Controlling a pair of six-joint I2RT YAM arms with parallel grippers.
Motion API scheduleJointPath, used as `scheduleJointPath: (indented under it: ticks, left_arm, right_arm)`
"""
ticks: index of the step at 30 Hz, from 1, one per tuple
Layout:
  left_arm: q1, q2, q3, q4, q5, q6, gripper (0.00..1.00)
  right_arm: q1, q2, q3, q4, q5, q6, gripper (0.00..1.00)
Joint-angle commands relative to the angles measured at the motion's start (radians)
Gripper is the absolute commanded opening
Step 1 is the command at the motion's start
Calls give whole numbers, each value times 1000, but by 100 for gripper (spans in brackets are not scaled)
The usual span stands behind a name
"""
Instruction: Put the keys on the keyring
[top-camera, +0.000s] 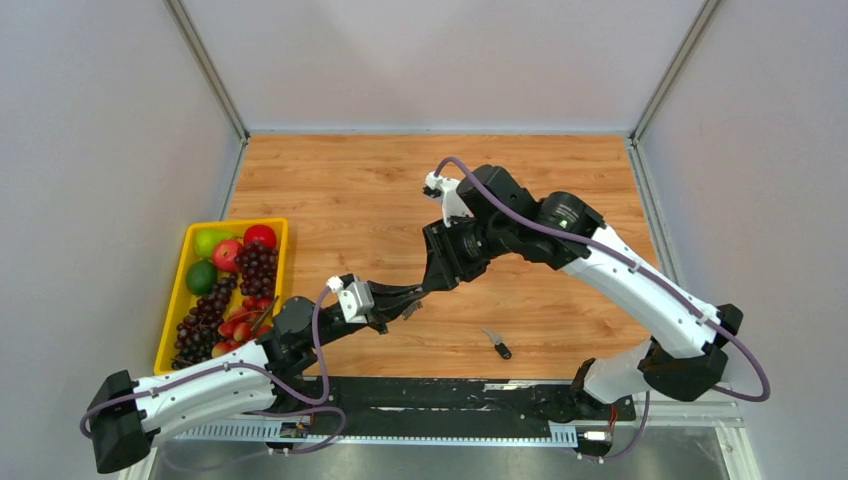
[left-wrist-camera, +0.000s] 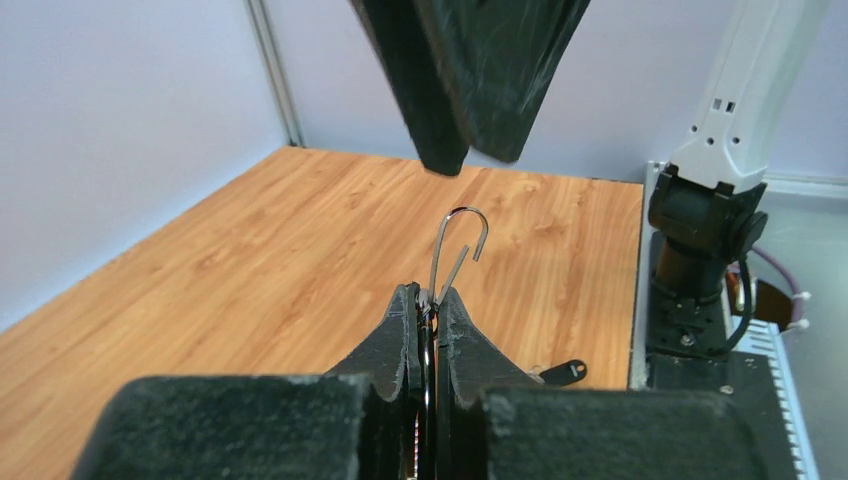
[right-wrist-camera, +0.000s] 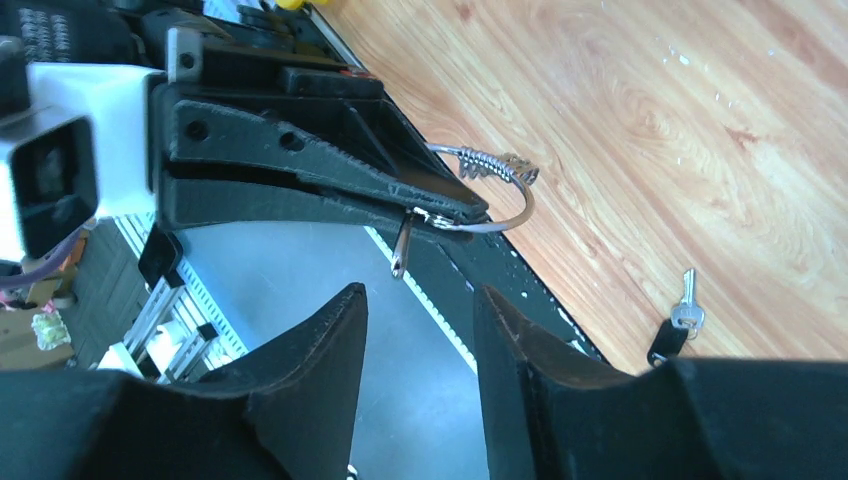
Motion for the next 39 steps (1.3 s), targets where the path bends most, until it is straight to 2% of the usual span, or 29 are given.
scheduleJointPath:
  ticks: [1, 12, 22, 30, 34, 39]
  left_arm:
    - [-4, -16, 43, 39, -10, -130, 0]
    - [-4, -54, 92, -89, -144, -309, 0]
    - [-5, -112, 143, -249, -269, -451, 0]
    - [-4, -118, 170, -369, -339, -482, 0]
    - [-4, -118, 169, -396, -358, -479, 0]
    - [-4, -118, 170, -412, -352, -479, 0]
  right_arm:
    - [4, -106, -40, 132, 37, 11, 47]
    - [9, -264, -287, 340, 74, -46, 47]
    - [35, -360, -450, 458, 256, -102, 46]
    - [36, -406, -629, 508, 349, -88, 48]
    - [35, -451, -662, 570, 312, -78, 48]
    - [36, -413, -589, 597, 217, -63, 46]
